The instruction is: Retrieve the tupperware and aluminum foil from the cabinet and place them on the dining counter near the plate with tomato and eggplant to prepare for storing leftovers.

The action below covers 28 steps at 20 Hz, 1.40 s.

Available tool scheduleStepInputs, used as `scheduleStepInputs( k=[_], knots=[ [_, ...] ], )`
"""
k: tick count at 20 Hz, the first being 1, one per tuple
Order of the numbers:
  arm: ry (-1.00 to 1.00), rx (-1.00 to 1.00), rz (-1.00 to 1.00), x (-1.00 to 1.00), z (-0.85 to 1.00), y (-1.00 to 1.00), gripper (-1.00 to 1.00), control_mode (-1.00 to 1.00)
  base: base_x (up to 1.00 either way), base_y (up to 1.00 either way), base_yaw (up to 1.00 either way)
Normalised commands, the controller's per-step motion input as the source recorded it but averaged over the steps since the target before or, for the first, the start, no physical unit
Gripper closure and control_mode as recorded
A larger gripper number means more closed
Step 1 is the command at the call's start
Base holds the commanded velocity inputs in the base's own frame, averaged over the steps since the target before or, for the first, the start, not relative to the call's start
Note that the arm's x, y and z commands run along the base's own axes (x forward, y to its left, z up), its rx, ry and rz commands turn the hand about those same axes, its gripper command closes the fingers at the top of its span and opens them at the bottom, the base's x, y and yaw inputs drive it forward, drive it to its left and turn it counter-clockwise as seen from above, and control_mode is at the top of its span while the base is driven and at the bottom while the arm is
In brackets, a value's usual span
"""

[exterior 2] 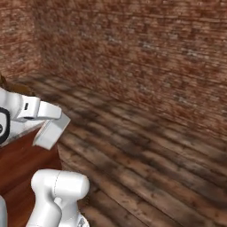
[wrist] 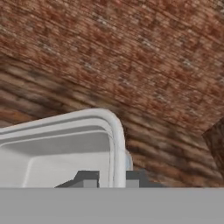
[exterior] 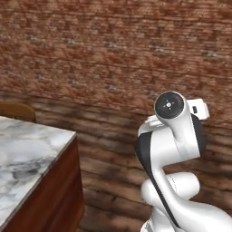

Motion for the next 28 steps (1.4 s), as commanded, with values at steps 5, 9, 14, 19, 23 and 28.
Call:
scheduleStepInputs(
  k=[5, 9, 14, 19, 23, 28],
  knots=[
    [0.00, 0.00, 0.00, 0.00, 0.00, 0.00, 1.00, 1.00, 1.00, -0.53, 0.48],
    [0.00, 0.00, 0.00, 0.00, 0.00, 0.00, 1.00, 1.00, 1.00, -0.50, 0.49],
    [0.00, 0.00, 0.00, 0.00, 0.00, 0.00, 1.00, 1.00, 1.00, -0.50, 0.49],
    [0.00, 0.00, 0.00, 0.00, 0.00, 0.00, 1.00, 1.00, 1.00, -0.48, 0.49],
    [0.00, 0.00, 0.00, 0.00, 0.00, 0.00, 1.00, 1.00, 1.00, -0.45, 0.51],
    [0.00, 0.00, 0.00, 0.00, 0.00, 0.00, 1.00, 1.00, 1.00, -0.42, 0.52]
  ],
)
